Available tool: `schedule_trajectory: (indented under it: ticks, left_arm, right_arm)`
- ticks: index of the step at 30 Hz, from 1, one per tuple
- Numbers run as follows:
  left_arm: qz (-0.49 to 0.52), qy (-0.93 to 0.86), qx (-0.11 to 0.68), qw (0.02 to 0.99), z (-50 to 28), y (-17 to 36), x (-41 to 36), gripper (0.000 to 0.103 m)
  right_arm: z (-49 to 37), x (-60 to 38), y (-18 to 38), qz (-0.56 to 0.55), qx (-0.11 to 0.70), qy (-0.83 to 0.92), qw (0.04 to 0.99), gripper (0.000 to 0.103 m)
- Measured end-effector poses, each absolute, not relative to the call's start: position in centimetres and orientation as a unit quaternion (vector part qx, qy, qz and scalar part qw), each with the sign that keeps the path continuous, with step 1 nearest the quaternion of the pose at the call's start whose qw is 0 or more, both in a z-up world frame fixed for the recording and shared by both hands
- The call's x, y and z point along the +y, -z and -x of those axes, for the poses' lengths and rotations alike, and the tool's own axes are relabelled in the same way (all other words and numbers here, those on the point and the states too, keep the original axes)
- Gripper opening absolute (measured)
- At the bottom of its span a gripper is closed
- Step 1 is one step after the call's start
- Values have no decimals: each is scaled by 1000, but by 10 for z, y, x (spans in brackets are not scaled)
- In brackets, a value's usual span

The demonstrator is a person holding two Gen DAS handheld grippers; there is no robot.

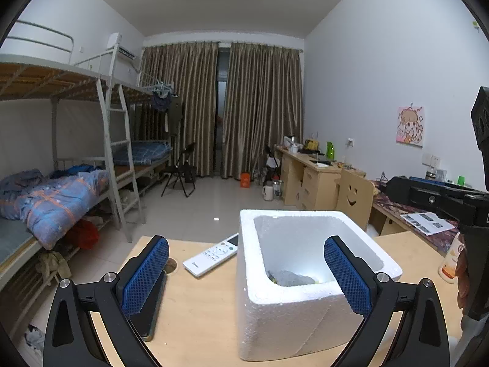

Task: Organize soft objects
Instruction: 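Withdraw both grippers from the foam box back toward the table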

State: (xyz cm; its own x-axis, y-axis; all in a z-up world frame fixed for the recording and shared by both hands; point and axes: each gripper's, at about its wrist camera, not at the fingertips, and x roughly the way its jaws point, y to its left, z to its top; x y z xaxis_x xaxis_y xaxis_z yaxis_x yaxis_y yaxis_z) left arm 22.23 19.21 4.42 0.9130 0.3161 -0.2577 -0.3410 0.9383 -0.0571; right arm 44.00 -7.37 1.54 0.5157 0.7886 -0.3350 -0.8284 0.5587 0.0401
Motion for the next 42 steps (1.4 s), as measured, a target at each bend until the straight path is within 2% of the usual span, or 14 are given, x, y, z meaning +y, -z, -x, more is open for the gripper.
schedule_trajectory:
  ticks: [13,29,42]
  left_arm:
    - [67,-144,131,979,-200,-65,181,102]
    - [41,-128,124,983,-156,-93,117,102]
    - [25,-105,114,988,-128,-94,75,103]
  right_arm:
    - [-416,-91,-20,74,164,-461,869,103]
    - [-374,-171,-39,55,141,-432,889,103]
    - [-357,-219,-24,32,132,-412,901,103]
